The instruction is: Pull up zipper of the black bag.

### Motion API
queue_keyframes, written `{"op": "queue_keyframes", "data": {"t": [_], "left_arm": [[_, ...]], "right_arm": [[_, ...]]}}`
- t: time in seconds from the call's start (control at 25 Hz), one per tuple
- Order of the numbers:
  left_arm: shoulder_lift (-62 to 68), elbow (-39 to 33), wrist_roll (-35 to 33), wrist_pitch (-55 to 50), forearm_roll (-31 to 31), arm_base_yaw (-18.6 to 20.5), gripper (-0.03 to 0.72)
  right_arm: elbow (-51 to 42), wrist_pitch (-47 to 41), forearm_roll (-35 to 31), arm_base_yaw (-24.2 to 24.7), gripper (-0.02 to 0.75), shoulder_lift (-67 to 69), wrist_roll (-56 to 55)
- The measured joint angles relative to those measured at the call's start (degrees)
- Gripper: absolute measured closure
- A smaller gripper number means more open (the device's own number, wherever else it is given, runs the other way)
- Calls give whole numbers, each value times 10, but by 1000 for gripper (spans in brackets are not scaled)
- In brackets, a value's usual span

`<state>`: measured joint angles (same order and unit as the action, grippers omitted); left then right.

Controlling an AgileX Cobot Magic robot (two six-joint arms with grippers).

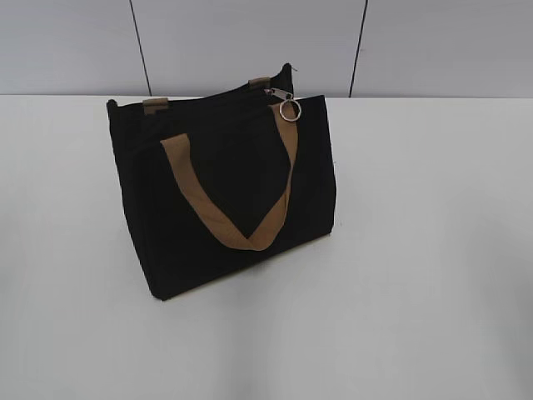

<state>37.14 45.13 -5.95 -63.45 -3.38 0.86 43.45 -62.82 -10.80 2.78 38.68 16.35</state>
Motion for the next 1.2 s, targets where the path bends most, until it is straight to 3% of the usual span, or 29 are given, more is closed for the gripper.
{"op": "queue_keyframes", "data": {"t": [0.44,0.96,1.2], "left_arm": [[-175,-131,0,19,-1,0,220],[-364,-140,-5,21,-4,0,220],[-375,-140,-7,21,-5,-1,220]], "right_arm": [[-125,5,0,0,374,-145,3],[-165,2,0,0,374,-279,3],[-166,1,0,0,376,-354,3]]}}
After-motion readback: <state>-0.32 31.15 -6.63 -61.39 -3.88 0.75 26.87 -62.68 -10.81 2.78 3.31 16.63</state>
